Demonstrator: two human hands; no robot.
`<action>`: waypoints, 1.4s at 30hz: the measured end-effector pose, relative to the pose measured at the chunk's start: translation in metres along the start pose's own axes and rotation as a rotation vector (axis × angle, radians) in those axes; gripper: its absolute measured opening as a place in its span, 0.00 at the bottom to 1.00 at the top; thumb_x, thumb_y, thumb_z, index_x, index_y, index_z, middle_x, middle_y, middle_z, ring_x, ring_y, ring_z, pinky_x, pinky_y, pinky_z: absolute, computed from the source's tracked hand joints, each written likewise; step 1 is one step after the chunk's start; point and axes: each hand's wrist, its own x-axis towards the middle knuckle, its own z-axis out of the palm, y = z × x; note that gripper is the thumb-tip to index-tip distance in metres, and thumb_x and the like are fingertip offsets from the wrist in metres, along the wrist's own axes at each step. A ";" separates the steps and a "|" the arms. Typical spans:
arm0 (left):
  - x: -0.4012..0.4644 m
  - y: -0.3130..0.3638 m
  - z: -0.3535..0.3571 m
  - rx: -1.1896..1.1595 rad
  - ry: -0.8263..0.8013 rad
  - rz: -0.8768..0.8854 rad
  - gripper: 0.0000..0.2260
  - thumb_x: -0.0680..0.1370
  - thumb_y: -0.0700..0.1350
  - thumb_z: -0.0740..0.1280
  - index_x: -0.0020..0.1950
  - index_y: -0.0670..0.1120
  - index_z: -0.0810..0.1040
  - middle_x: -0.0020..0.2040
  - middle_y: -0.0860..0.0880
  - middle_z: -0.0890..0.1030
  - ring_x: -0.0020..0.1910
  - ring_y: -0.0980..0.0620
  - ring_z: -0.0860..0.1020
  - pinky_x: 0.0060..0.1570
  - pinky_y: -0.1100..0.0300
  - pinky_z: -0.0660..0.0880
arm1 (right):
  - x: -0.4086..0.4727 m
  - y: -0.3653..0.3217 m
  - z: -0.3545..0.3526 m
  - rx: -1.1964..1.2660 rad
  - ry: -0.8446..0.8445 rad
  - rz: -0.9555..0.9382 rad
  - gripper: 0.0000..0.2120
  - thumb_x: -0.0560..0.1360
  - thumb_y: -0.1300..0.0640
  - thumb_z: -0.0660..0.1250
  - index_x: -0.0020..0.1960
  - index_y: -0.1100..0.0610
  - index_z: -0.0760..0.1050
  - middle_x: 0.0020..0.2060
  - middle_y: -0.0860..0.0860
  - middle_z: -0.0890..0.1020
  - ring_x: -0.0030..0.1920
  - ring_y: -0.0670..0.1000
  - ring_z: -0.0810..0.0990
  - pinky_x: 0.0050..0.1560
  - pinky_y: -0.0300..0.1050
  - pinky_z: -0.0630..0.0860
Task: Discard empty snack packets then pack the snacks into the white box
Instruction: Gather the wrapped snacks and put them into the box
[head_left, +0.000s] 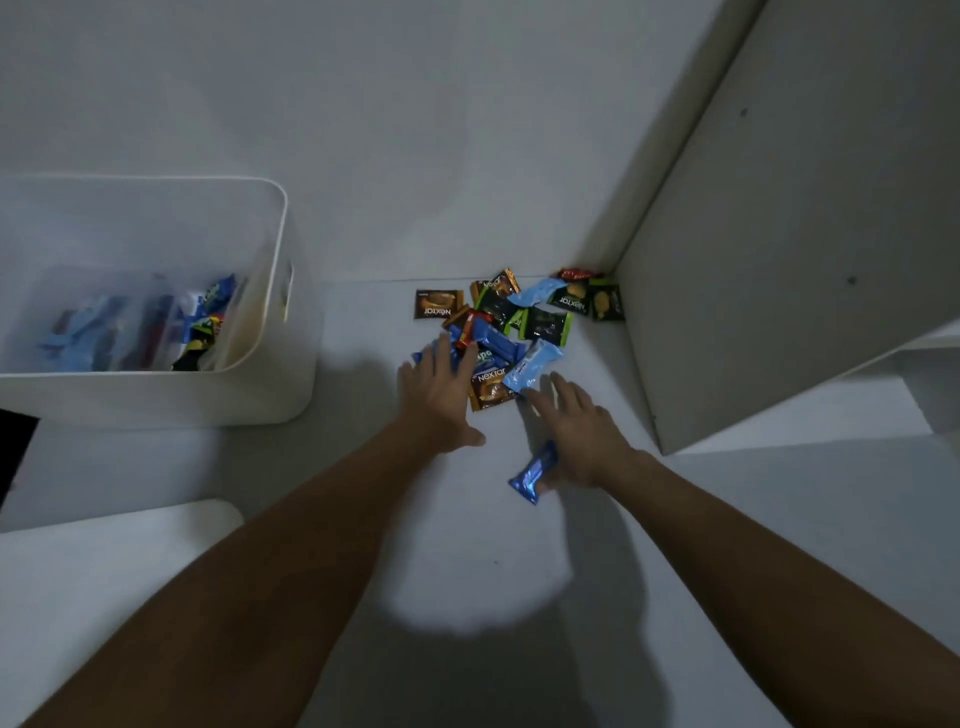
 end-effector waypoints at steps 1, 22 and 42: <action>0.005 0.001 0.003 -0.004 0.008 -0.004 0.58 0.62 0.64 0.75 0.76 0.53 0.37 0.77 0.41 0.37 0.76 0.36 0.43 0.71 0.36 0.49 | 0.007 0.002 -0.001 0.017 0.028 0.003 0.52 0.64 0.48 0.78 0.77 0.48 0.48 0.77 0.59 0.47 0.76 0.63 0.50 0.69 0.62 0.63; 0.021 -0.004 0.026 -0.201 0.311 0.117 0.19 0.68 0.43 0.75 0.57 0.44 0.78 0.55 0.41 0.78 0.50 0.40 0.75 0.43 0.51 0.75 | 0.045 0.007 -0.012 -0.007 0.019 -0.034 0.33 0.70 0.49 0.72 0.72 0.48 0.63 0.67 0.55 0.68 0.67 0.61 0.63 0.54 0.56 0.76; -0.039 -0.032 -0.064 -0.560 0.244 0.037 0.09 0.71 0.39 0.69 0.50 0.44 0.83 0.44 0.44 0.81 0.42 0.47 0.78 0.42 0.57 0.74 | 0.017 -0.031 -0.078 0.093 0.012 0.015 0.18 0.72 0.53 0.69 0.60 0.52 0.70 0.55 0.55 0.78 0.55 0.58 0.76 0.49 0.51 0.76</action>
